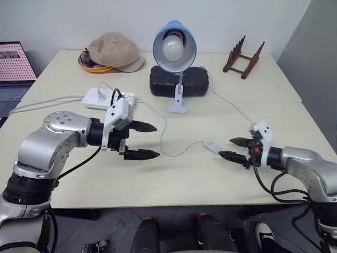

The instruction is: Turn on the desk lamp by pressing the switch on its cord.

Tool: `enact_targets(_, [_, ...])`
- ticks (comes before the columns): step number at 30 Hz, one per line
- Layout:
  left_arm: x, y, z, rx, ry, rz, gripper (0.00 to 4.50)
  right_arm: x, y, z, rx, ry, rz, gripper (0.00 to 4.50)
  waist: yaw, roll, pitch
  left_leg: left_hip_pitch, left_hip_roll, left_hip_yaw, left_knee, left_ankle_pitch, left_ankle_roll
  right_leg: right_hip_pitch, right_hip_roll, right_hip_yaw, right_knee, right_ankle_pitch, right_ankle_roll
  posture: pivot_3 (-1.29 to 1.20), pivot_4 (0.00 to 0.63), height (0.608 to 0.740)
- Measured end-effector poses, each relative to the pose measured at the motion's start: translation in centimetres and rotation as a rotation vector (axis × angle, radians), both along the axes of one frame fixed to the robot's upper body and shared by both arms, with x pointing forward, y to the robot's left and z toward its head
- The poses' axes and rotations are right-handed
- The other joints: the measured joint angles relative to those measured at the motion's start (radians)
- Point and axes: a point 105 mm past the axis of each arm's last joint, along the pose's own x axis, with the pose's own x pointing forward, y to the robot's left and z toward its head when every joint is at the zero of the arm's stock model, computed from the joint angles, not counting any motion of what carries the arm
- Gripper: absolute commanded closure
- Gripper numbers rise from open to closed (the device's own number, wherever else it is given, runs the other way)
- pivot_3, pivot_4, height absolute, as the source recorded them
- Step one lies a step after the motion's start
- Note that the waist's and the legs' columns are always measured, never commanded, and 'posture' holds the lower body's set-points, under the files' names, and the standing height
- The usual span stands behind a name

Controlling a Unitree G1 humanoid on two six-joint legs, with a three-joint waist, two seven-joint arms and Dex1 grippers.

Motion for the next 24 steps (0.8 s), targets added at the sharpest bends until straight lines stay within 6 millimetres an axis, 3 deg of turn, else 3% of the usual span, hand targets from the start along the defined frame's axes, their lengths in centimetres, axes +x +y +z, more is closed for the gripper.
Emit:
enact_targets(7, [0.0, -0.7, 1.0, -0.007, -0.026, -0.033, 0.02, 0.7, 2.1, -1.6, 0.058, 0.068, -0.026, 0.0, -0.002, 0.0, 0.0, 0.0, 0.0, -0.001, 0.0, 0.0, 0.0, 0.0, 0.001, 0.0, 0.0, 0.0, 0.0, 0.0, 0.15, 0.74])
enact_targets(16, [0.3, -0.7, 1.0, -0.014, -0.035, -0.009, 0.02, 1.3, 1.8, -3.0, 0.061, 0.113, -0.091, 0.0, -0.003, 0.0, 0.0, -0.001, 0.0, -0.001, 0.0, 0.0, 0.0, 0.0, 0.001, 0.0, 0.0, 0.0, 0.001, 0.0, 0.15, 0.74])
enact_targets(24, [0.0, -0.8, 0.5, -0.012, -0.023, -0.009, 0.0, 1.4, 1.8, -3.2, 0.067, 0.128, -0.101, 1.65, -0.007, 0.0, 0.0, -0.001, 0.0, -0.001, 0.0, 0.0, 0.0, 0.0, 0.001, 0.0, 0.0, 0.0, 0.0, 0.0, 0.15, 0.74])
